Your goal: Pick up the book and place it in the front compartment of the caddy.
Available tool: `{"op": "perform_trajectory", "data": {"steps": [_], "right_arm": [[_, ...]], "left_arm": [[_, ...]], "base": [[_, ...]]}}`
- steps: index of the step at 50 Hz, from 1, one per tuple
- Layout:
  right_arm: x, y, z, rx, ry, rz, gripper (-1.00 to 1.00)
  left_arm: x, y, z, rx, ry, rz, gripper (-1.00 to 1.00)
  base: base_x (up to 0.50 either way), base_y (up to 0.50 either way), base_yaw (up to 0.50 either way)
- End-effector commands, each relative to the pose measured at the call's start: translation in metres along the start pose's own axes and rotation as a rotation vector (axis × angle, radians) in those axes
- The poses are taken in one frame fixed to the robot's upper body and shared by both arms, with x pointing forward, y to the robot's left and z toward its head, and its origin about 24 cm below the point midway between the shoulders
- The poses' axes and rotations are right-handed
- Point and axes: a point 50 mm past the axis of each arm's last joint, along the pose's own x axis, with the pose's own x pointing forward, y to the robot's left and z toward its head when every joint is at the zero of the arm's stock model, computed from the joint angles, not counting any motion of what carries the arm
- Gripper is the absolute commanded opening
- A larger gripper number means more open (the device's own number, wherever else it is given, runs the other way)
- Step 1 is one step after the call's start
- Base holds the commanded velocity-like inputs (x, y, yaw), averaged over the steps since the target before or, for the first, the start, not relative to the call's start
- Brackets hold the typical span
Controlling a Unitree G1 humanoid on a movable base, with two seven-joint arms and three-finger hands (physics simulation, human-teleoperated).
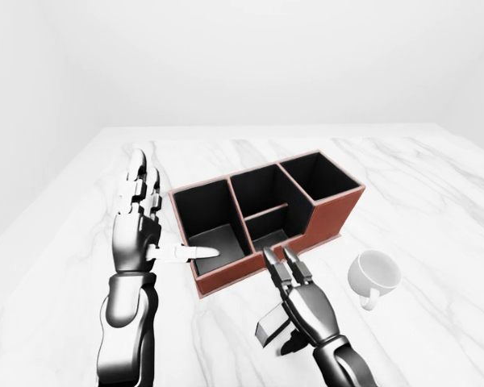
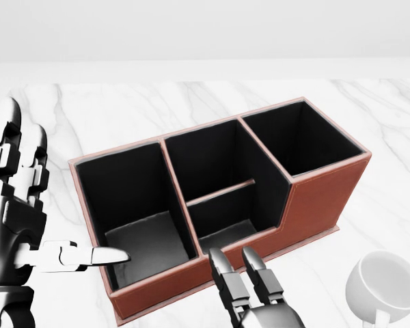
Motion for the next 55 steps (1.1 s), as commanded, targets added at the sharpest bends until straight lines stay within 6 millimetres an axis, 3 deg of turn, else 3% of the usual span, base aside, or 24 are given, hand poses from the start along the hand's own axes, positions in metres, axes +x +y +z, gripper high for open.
{"op": "perform_trajectory", "data": {"steps": [1, 40, 41, 42, 43, 44, 45, 55], "right_arm": [[0.0002, 0.0037, -0.0024, -0.004, 0.010, 0.006, 1.00], [0.0006, 0.0106, -0.0059, -0.007, 0.023, 0.023, 1.00], [0.0006, 0.0106, -0.0059, -0.006, 0.023, 0.023, 0.87], [0.0005, 0.0106, -0.0059, -0.005, 0.023, 0.024, 0.07], [0.0004, 0.0106, -0.0059, -0.004, 0.024, 0.024, -0.52], [0.0004, 0.0106, -0.0059, -0.003, 0.024, 0.024, -0.91], [0.0002, 0.0106, -0.0058, -0.002, 0.024, 0.026, -1.00], [-0.0004, 0.0105, -0.0053, 0.001, 0.022, 0.027, -1.00]], "left_arm": [[0.0000, -0.0002, -0.0007, 0.000, 0.003, 0.000, 1.00], [0.0004, -0.0001, 0.0011, -0.001, -0.006, 0.000, 1.00], [0.0003, -0.0001, 0.0009, -0.001, -0.004, 0.000, 1.00], [0.0001, -0.0003, -0.0003, -0.001, 0.001, 0.000, 1.00], [0.0001, -0.0004, -0.0001, -0.001, 0.000, -0.001, 1.00], [0.0000, -0.0005, -0.0001, -0.001, 0.000, -0.001, 1.00], [0.0000, -0.0004, 0.0000, -0.001, 0.000, -0.001, 1.00], [-0.0002, -0.0003, 0.0003, -0.001, -0.001, 0.000, 1.00]], "base": [[0.00, 0.00, 0.00], [0.00, 0.00, 0.00], [0.00, 0.00, 0.00], [0.00, 0.00, 0.00], [0.00, 0.00, 0.00], [0.00, 0.00, 0.00], [0.00, 0.00, 0.00], [0.00, 0.00, 0.00]]}}
